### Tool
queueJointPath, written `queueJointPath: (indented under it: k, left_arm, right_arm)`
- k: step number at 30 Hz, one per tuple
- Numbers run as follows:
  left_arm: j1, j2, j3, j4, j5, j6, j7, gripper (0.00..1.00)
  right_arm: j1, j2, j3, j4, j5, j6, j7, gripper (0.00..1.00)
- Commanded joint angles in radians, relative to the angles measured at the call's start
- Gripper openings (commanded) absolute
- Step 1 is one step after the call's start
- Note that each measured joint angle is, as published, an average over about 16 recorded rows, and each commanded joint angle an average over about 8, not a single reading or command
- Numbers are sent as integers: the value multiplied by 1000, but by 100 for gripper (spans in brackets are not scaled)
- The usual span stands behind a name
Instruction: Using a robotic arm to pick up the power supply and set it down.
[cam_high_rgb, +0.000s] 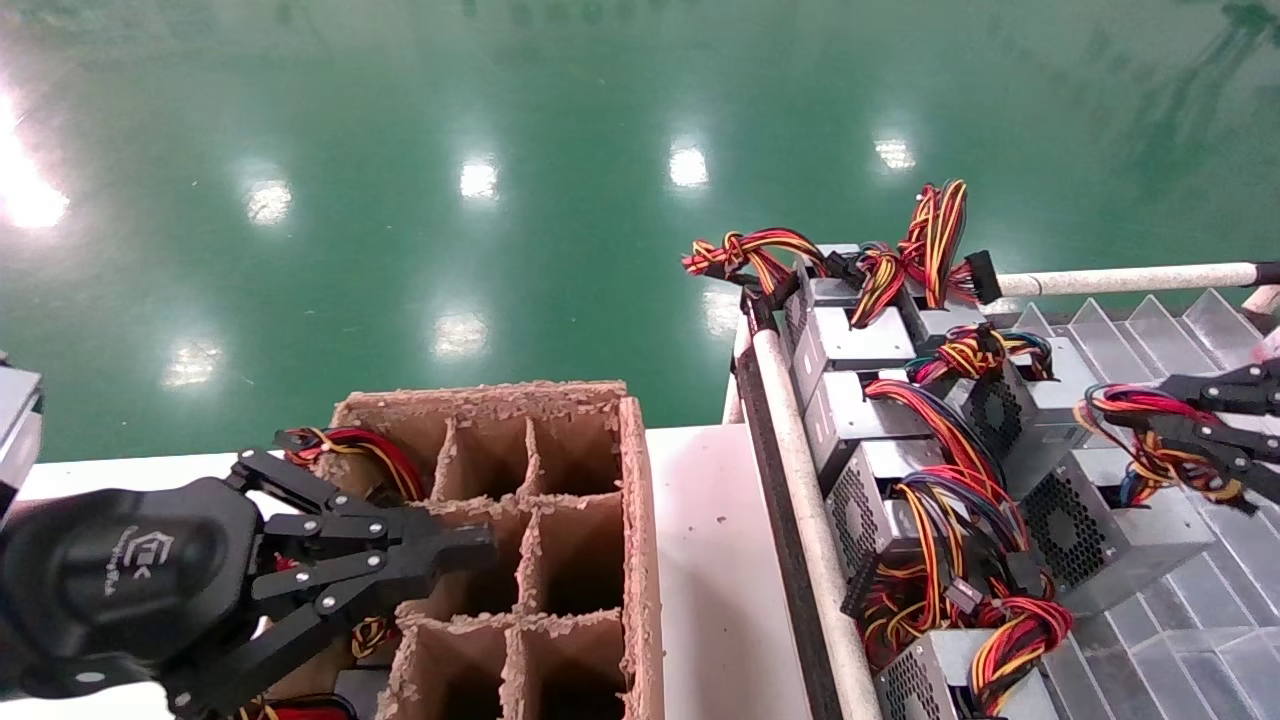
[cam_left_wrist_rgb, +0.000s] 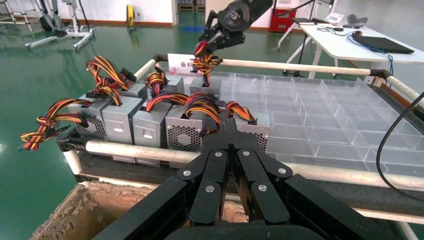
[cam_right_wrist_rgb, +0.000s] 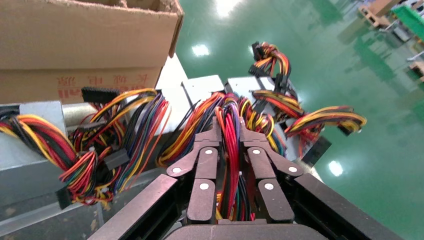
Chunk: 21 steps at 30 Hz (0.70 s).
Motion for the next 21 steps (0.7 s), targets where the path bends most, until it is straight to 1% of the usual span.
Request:
queueJointPath:
  k: [1,15,21]
  left_arm:
    - [0,0,0,0,0,0,0,0]
    - [0,0,0,0,0,0,0,0]
    - [0,0,0,0,0,0,0,0]
  right_arm:
    - [4,1,-3,6,6,0,-1,100]
    - [130,-9,-46,44,-54,-4,18,100]
    - [180,-30,-64,44,-60,-4,11,100]
